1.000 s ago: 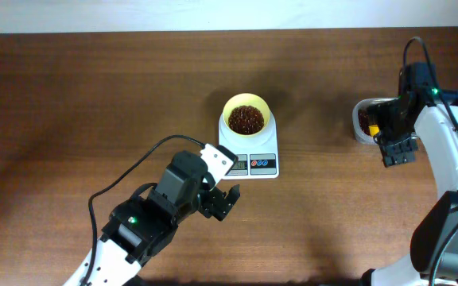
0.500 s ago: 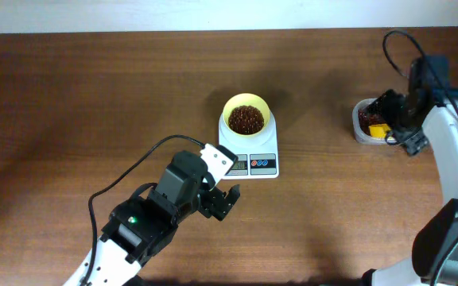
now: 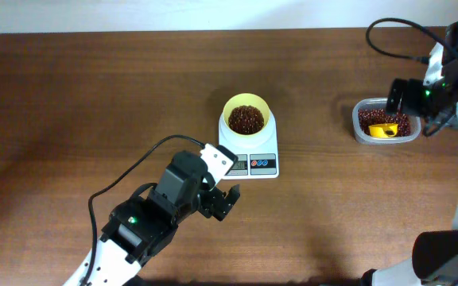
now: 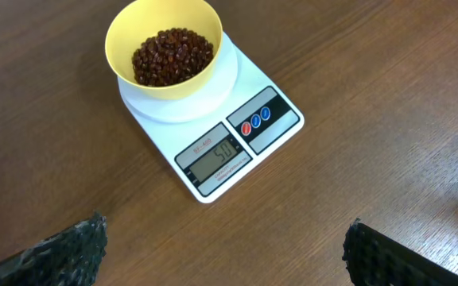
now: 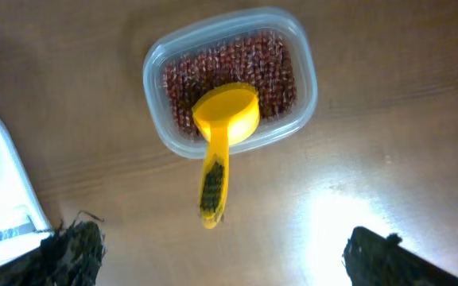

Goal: Scoop item into bowl and weigh 50g on scale

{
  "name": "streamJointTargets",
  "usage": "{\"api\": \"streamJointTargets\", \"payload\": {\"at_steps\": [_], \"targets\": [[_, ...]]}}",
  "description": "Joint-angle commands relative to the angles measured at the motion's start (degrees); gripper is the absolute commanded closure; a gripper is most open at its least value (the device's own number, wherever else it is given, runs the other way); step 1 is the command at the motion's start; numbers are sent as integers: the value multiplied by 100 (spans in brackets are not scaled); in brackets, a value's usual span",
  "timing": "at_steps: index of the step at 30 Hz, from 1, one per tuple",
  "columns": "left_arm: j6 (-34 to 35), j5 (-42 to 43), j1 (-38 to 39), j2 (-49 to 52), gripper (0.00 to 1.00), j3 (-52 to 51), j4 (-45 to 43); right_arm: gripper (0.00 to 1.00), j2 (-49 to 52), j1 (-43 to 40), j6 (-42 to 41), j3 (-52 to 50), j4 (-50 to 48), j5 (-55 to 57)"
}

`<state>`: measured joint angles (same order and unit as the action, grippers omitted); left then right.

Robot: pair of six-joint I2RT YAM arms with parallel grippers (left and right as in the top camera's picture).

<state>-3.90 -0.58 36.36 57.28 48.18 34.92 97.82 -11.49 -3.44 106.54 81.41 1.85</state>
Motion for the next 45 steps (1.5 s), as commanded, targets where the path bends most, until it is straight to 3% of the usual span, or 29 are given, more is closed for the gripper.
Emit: {"api": "streamJointTargets", "payload": {"at_steps": [1, 10, 45], "targets": [[-92, 42, 28, 4, 1, -33, -13, 1, -83, -28, 525, 498, 387, -197], [-92, 42, 28, 4, 1, -33, -15, 1, -83, -26, 1169, 1082, 1224, -361], [-92, 42, 28, 4, 1, -33, -13, 1, -81, -26, 1204, 1078, 988, -358]]}}
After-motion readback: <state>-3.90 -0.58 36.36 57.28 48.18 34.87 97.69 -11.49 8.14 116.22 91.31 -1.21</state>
